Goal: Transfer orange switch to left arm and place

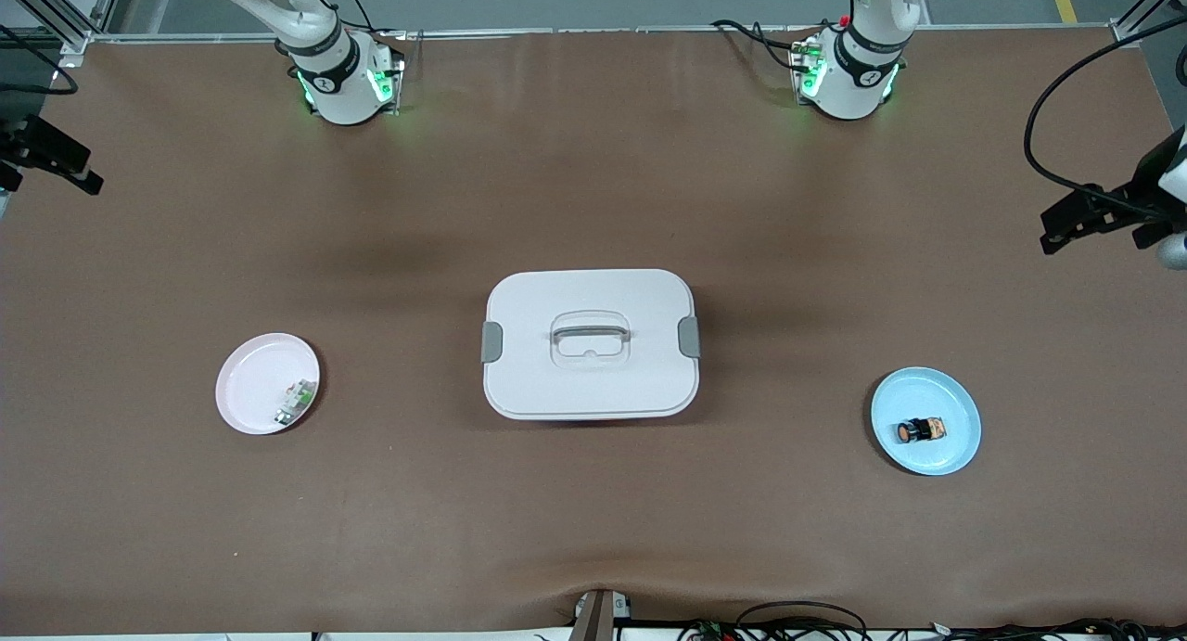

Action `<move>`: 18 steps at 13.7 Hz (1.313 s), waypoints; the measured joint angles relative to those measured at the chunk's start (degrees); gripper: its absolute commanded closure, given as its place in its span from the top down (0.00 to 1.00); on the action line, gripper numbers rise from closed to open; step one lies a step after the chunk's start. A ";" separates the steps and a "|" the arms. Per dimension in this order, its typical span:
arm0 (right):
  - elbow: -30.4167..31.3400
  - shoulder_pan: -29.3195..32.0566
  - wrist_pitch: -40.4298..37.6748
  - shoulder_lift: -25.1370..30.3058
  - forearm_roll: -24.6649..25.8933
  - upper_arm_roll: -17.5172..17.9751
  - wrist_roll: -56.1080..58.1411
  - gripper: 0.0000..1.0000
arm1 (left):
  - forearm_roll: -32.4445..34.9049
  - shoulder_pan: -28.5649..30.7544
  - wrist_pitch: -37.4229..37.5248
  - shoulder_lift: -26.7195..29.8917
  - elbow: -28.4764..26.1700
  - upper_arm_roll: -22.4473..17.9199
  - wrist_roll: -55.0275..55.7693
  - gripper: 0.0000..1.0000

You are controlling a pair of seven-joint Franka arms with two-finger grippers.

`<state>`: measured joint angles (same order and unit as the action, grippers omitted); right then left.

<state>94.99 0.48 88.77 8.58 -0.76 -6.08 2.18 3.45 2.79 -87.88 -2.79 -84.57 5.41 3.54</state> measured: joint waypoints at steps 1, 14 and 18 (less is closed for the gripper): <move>-0.06 0.00 -0.06 -0.01 0.00 -0.03 0.00 1.00 | -0.34 -0.17 0.91 0.39 0.00 -0.10 0.00 1.00; -0.01 0.01 -1.03 -0.20 0.00 -0.09 -0.16 1.00 | -2.45 -0.88 3.34 7.41 -5.18 1.75 1.07 1.00; -0.01 0.01 -1.35 -0.20 0.00 -0.09 -0.19 1.00 | -3.05 -0.85 3.30 7.67 -5.45 1.74 1.04 1.00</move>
<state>94.98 0.49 87.42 8.37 -0.76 -6.17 2.00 0.41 1.94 -84.58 4.89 -90.02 7.15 4.58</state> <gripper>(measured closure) 0.000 0.000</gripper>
